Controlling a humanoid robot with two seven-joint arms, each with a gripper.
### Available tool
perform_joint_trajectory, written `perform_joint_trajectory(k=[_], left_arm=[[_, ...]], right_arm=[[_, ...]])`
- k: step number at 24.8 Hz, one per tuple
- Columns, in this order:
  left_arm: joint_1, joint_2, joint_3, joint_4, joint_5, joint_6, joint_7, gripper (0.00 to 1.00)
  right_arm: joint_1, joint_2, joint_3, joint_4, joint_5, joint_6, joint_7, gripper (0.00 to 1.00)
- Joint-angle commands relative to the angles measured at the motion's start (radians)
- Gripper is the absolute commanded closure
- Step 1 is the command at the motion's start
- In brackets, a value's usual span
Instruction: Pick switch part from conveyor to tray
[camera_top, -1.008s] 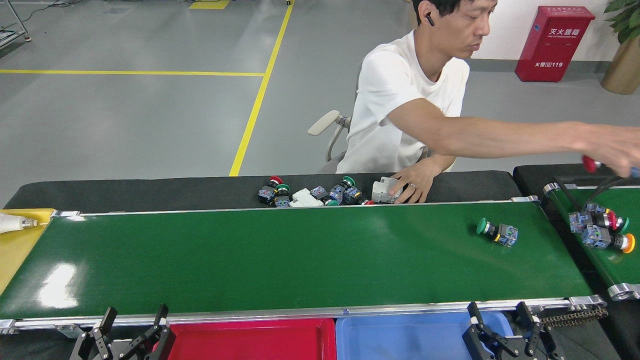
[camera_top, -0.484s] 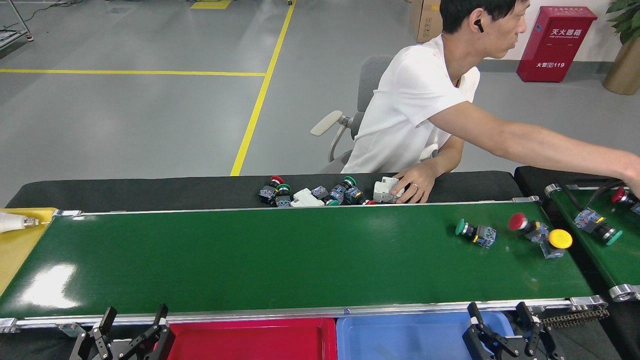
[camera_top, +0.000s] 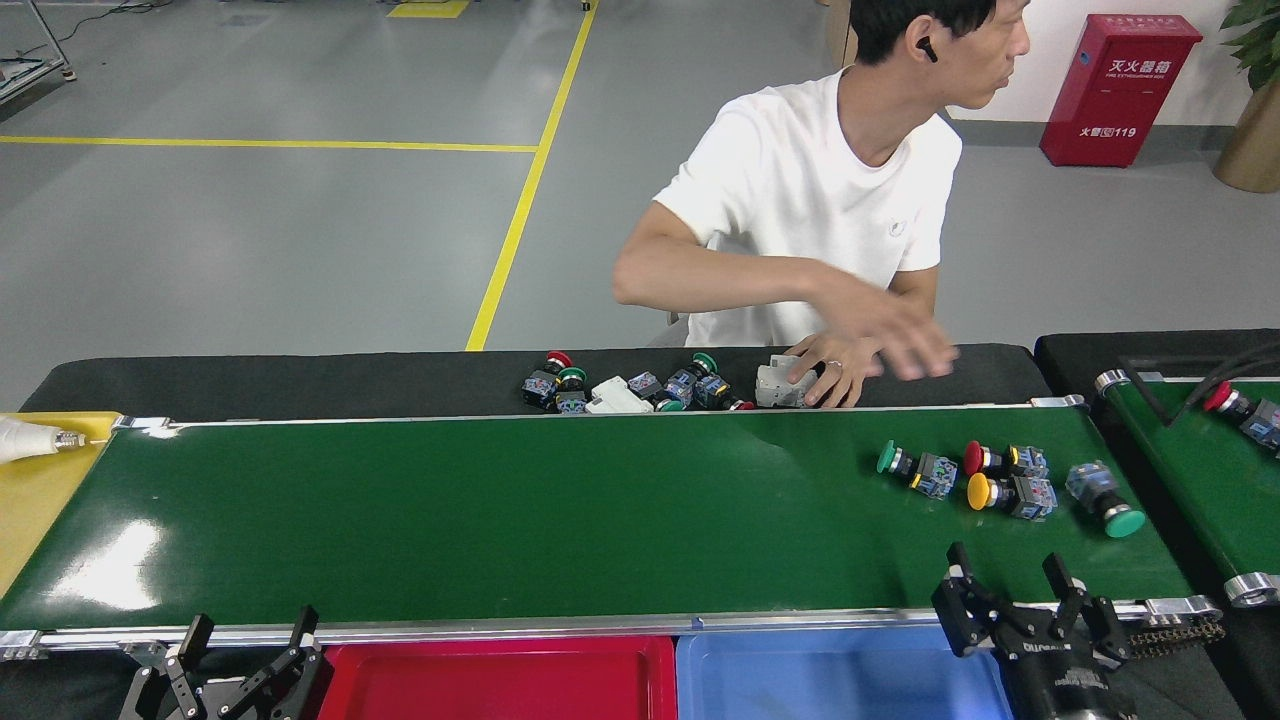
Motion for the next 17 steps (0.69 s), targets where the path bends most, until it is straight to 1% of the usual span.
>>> perform_joint_trajectory(k=[1,3,6,9,11,17], left_arm=[[-0.009,0.013,0.006,-0.013,0.001,0.003,0.003,0.0],[-0.012,0.01,0.007,-0.013,0.001,0.003,0.003,0.0],[-0.023,0.0,0.007,-0.013,0.001,0.003,0.003,0.0],[-0.024,-0.006,0.006,-0.013,0.001,0.005,-0.005,0.0],[-0.029,-0.015,0.001,-0.013,0.001,0.005,-0.005,0.0],[-0.039,-0.013,0.0,-0.013,0.001,0.003,-0.008,0.0]], right_arm=[[-0.057,0.001,0.029,0.046,0.025,0.033,0.006,0.02],[-0.101,-0.004,0.092,0.104,0.028,0.057,0.006,0.02],[-0.121,-0.005,0.175,0.141,0.028,0.114,0.006,0.02],[-0.148,0.007,0.199,0.163,0.028,0.146,0.006,0.02],[-0.183,0.034,0.21,0.201,0.028,0.165,0.006,0.02],[-0.289,0.044,0.279,0.331,0.026,0.227,0.005,0.02]])
